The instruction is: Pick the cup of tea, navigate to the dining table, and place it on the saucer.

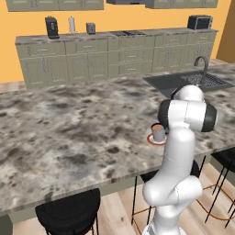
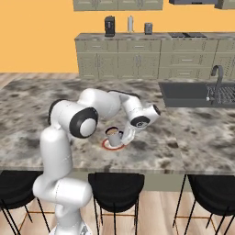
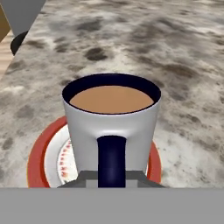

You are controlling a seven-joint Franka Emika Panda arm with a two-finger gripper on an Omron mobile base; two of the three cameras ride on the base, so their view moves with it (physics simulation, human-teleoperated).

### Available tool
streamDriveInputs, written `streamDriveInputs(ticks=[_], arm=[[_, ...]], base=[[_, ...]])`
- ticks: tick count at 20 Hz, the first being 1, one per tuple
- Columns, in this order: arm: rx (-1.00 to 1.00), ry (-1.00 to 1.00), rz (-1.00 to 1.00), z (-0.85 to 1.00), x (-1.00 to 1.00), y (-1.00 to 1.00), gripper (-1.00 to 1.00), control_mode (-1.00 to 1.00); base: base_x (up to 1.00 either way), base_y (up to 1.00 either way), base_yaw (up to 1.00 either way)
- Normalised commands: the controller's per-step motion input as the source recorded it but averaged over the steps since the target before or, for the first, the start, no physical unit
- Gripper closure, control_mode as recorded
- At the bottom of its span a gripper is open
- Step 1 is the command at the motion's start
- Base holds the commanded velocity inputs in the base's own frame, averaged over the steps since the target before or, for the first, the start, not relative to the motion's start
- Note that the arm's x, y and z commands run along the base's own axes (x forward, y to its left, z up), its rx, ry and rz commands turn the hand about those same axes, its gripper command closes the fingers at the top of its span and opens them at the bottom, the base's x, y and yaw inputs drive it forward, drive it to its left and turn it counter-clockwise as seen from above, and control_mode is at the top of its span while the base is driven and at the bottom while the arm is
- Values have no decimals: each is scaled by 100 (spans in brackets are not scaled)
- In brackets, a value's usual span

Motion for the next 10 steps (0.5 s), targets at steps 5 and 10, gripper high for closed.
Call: streamDriveInputs(ticks=[5, 10], arm=[[0, -2, 1, -32, 22, 7, 100, -100], [0, -4, 1, -12, 7, 0, 100, -100]], base=[[0, 0, 0], [0, 0, 0]])
